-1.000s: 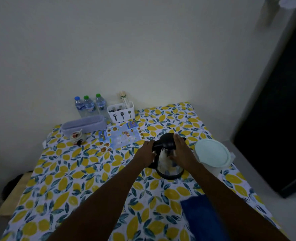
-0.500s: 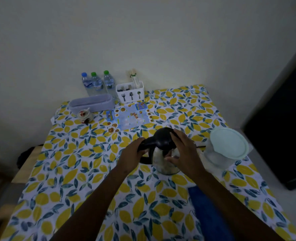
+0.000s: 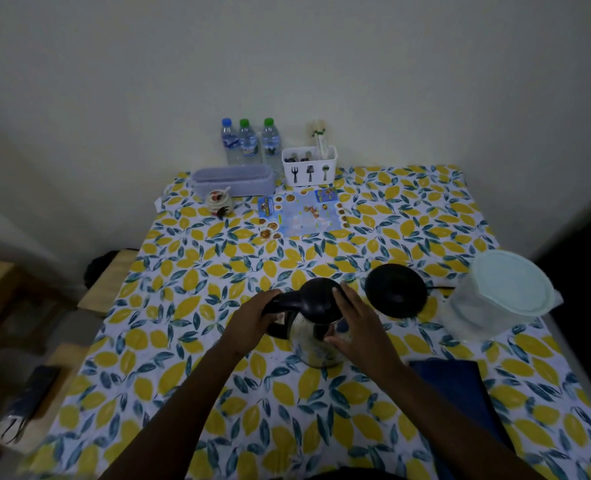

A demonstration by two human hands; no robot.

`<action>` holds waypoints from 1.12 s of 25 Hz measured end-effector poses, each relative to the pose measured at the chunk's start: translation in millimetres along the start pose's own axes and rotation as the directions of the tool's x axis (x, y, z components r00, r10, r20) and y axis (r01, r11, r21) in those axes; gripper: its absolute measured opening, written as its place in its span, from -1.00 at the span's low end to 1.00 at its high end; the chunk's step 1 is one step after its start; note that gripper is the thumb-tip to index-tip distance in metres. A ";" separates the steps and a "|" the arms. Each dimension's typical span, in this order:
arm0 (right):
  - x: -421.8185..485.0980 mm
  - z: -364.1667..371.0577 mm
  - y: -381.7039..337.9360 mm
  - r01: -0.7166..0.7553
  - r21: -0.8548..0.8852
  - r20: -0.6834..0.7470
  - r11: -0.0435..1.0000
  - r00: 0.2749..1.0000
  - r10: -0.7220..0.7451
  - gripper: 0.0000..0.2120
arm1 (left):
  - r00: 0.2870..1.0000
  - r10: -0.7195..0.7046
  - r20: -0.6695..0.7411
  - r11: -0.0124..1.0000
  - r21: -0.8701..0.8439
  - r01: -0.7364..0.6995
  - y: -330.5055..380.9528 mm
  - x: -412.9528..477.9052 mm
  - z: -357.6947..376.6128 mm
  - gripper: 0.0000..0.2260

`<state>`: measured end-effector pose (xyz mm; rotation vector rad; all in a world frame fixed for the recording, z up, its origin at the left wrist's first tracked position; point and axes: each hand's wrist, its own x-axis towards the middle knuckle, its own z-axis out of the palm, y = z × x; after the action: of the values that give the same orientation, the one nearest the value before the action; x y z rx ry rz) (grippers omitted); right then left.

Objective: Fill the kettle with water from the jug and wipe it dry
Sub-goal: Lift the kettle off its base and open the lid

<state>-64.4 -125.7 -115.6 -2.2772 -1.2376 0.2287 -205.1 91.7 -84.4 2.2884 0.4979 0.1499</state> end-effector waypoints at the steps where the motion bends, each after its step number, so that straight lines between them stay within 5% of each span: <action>1: -1.3 -0.5 -0.8 -0.028 -0.013 -0.012 1.000 1.000 0.028 -0.06 | 1.000 -0.006 0.001 1.000 -0.012 0.006 3.5 -1.7 0.0 -0.63; 5: -11.6 -9.1 2.3 -0.112 -0.231 -0.003 0.967 0.993 0.114 -0.07 | 1.000 -0.011 0.021 1.000 -0.020 0.011 38.2 6.8 10.5 -0.52; 8: -20.5 -11.0 7.1 -0.094 -0.307 0.050 0.947 0.992 0.115 -0.13 | 1.000 -0.012 -0.009 0.980 0.196 0.014 65.4 19.8 30.9 -0.39; 15: -20.1 -1.6 8.2 -0.158 -0.243 0.023 0.957 0.985 0.168 -0.15 | 0.983 0.053 -0.177 0.921 0.390 0.021 73.5 17.7 48.4 -0.43; 20: -23.2 0.6 3.9 -0.164 -0.207 -0.029 0.964 0.986 0.161 -0.15 | 0.956 0.000 -0.294 0.985 -0.166 -0.051 82.3 1.3 29.8 -0.62; 24: -27.6 1.3 -4.1 -0.165 -0.238 -0.058 0.957 0.986 0.156 -0.17 | 0.960 -0.193 -0.203 0.816 -0.576 0.042 74.2 -17.1 15.7 -0.63; 28: -28.4 -0.3 -10.0 -0.174 -0.217 -0.059 0.961 0.985 0.165 -0.15 | 0.934 -0.318 -0.162 0.679 -0.727 0.105 57.5 -32.5 6.2 -0.56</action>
<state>-87.6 -144.6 -112.9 -2.5704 -1.0945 0.1103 -215.6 38.7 -45.9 1.4279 0.7052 0.4678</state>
